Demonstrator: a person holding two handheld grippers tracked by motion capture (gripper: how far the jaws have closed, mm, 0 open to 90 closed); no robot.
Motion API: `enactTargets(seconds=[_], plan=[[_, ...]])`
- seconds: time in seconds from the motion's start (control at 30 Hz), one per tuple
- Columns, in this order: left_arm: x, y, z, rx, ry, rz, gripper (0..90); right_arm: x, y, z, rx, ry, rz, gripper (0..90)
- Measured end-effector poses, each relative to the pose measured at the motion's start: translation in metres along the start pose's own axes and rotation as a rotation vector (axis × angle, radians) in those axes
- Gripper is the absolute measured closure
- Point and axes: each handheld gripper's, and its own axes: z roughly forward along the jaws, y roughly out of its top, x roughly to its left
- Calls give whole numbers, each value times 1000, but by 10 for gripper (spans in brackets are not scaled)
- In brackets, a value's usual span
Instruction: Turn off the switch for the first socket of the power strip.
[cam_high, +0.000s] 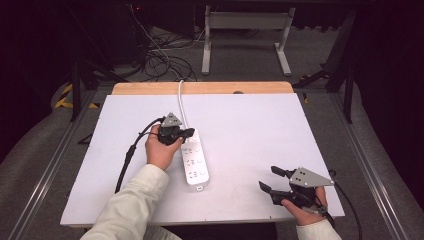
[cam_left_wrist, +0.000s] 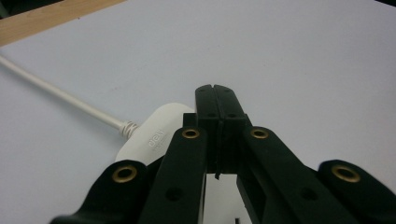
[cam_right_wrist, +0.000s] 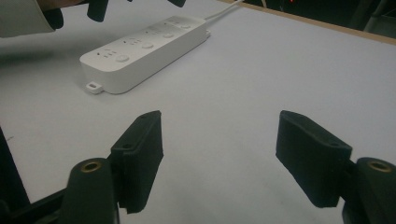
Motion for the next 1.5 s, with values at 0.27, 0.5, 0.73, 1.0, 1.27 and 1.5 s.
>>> enactTargets(seconds=[0.27,0.5,0.73,1.0,1.27,1.5], plan=[[-1,-2,8,24,-8,4,899,0,0,0,1,4,-1,322],[-2,-4,13,48,-2,-6,899,0,-1,1,5,5,-2,322],[-4,-5,15,62,-4,-2,899,1,-1,1,8,8,-4,321],[-5,-5,17,79,-7,-6,899,1,-1,2,10,7,-7,319],[-4,-6,17,81,1,-2,899,1,-1,2,8,8,-12,318],[-4,-6,18,87,9,2,899,1,-1,1,8,6,-8,318]])
